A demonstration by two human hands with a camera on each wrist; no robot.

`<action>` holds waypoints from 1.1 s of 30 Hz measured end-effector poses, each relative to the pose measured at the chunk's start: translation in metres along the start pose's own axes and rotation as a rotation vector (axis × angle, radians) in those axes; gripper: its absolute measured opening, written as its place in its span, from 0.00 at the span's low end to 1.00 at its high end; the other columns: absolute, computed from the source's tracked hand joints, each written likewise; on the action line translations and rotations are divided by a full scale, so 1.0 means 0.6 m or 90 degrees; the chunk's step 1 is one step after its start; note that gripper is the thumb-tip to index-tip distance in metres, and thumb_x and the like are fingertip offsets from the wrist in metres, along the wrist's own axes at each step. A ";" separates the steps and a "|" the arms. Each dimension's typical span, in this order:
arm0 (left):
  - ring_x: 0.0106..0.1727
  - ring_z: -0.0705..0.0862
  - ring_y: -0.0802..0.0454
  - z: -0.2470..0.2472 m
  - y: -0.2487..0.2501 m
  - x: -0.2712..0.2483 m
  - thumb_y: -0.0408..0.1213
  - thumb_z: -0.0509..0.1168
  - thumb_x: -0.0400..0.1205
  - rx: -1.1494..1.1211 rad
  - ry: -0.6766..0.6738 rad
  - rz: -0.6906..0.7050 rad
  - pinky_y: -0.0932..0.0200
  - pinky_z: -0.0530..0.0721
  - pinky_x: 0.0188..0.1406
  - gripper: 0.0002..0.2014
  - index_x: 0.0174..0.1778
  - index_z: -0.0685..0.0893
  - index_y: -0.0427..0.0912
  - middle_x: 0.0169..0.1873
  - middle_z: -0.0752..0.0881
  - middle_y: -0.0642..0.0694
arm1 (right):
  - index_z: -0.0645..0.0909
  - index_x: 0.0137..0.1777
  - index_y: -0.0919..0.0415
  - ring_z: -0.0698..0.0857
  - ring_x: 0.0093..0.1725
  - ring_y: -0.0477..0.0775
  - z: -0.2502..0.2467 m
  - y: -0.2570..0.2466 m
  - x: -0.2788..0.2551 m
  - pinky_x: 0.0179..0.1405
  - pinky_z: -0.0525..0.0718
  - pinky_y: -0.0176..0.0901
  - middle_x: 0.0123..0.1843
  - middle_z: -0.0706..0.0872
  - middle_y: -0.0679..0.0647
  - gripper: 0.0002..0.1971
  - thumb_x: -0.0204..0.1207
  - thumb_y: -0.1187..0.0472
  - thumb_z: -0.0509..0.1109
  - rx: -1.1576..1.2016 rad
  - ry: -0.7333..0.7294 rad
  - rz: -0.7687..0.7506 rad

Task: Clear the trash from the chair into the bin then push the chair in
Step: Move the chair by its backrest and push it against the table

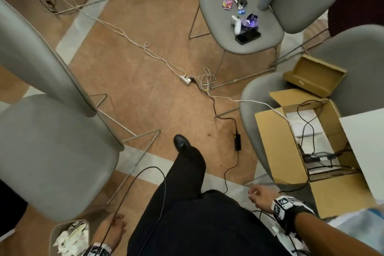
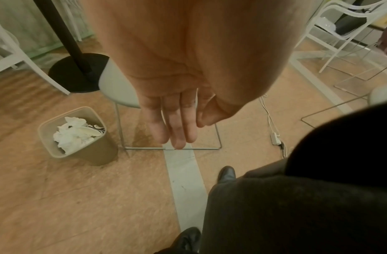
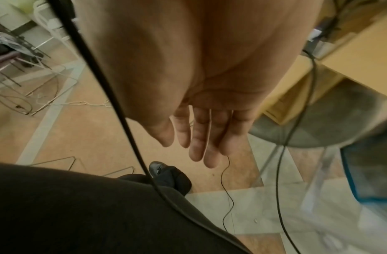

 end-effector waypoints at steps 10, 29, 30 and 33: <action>0.61 0.82 0.25 -0.194 0.369 -0.033 0.32 0.60 0.87 -0.166 0.177 0.065 0.37 0.77 0.65 0.13 0.64 0.81 0.32 0.59 0.84 0.23 | 0.82 0.67 0.53 0.86 0.65 0.56 -0.280 -0.259 0.080 0.62 0.82 0.44 0.65 0.88 0.53 0.16 0.84 0.49 0.63 -0.257 0.030 -0.093; 0.44 0.84 0.45 -0.488 0.620 -0.182 0.56 0.57 0.84 -0.608 0.430 -0.015 0.53 0.76 0.49 0.24 0.39 0.85 0.38 0.40 0.88 0.41 | 0.83 0.65 0.52 0.88 0.57 0.54 -0.393 -1.072 0.125 0.51 0.78 0.36 0.53 0.91 0.52 0.14 0.81 0.53 0.66 -0.758 -0.072 -0.640; 0.47 0.84 0.42 -0.500 0.634 -0.188 0.53 0.56 0.85 -0.605 0.445 -0.036 0.52 0.75 0.50 0.24 0.42 0.85 0.36 0.42 0.88 0.39 | 0.83 0.64 0.51 0.88 0.57 0.53 -0.391 -1.112 0.106 0.47 0.76 0.34 0.53 0.90 0.51 0.14 0.81 0.53 0.66 -0.766 -0.091 -0.687; 0.46 0.82 0.41 -0.524 0.671 -0.204 0.46 0.52 0.89 -0.547 0.471 -0.125 0.53 0.70 0.45 0.24 0.37 0.81 0.32 0.38 0.85 0.36 | 0.81 0.62 0.45 0.88 0.54 0.52 -0.390 -1.230 0.026 0.49 0.82 0.36 0.51 0.89 0.48 0.11 0.82 0.53 0.64 -0.742 -0.141 -0.845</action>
Point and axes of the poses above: each hand's wrist, its own x-axis towards the middle knuckle, its own z-axis out of the palm, y = z × x, the point moved 9 cm from there along x, towards the middle knuckle
